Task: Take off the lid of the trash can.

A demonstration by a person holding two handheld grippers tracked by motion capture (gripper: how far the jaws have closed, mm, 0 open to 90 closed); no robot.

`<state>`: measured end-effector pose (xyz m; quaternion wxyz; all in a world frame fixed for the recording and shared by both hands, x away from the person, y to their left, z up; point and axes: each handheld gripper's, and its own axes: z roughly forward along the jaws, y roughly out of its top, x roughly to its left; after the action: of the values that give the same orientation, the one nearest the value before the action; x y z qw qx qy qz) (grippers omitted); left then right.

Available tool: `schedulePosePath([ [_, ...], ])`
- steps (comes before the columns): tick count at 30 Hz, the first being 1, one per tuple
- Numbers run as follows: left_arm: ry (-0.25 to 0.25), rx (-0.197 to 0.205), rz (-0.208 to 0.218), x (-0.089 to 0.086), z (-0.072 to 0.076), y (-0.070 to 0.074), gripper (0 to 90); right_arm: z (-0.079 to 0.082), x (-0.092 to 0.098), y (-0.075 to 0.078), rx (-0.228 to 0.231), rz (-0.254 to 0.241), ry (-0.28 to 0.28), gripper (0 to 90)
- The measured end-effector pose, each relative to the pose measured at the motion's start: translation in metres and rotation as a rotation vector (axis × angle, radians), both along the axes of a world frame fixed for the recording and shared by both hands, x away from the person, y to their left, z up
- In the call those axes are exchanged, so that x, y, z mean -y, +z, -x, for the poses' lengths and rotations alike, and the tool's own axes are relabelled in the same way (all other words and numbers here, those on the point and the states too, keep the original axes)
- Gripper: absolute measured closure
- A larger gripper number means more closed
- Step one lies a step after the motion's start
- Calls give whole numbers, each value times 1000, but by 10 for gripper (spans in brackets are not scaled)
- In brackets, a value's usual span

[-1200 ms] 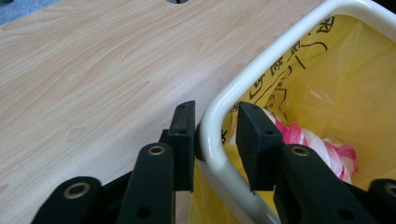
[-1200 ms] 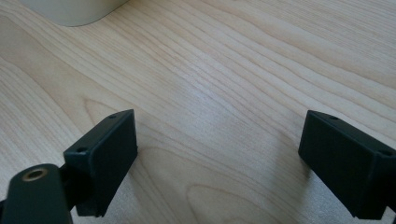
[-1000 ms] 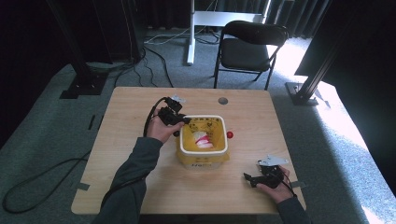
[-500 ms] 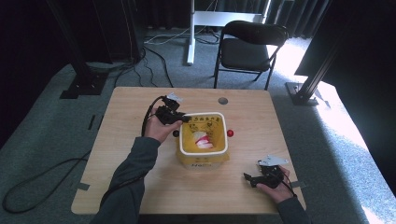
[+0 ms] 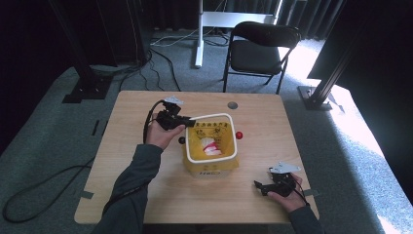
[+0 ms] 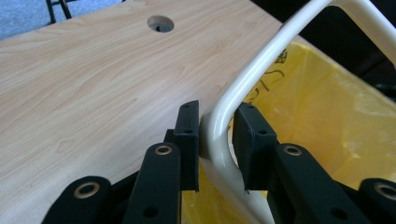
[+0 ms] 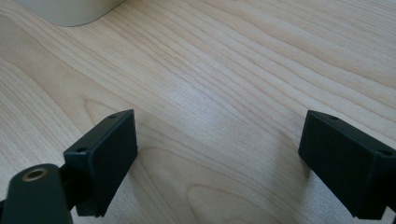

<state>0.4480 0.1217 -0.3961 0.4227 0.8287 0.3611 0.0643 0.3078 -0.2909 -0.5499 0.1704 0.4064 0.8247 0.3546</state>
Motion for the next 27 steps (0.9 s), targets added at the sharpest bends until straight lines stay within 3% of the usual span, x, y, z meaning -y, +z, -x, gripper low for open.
schedulePosePath([
  [15, -15, 20, 49, -11, 12, 14, 733, 0, 0, 0, -1, 0, -1, 109],
  [20, -27, 33, 94, -16, 18, 21, 734, 0, 0, 0, -2, 0, 0, 110],
  [27, -18, 61, 91, -28, 27, 29, 734, 0, 0, 0, -1, -1, -1, 110],
])
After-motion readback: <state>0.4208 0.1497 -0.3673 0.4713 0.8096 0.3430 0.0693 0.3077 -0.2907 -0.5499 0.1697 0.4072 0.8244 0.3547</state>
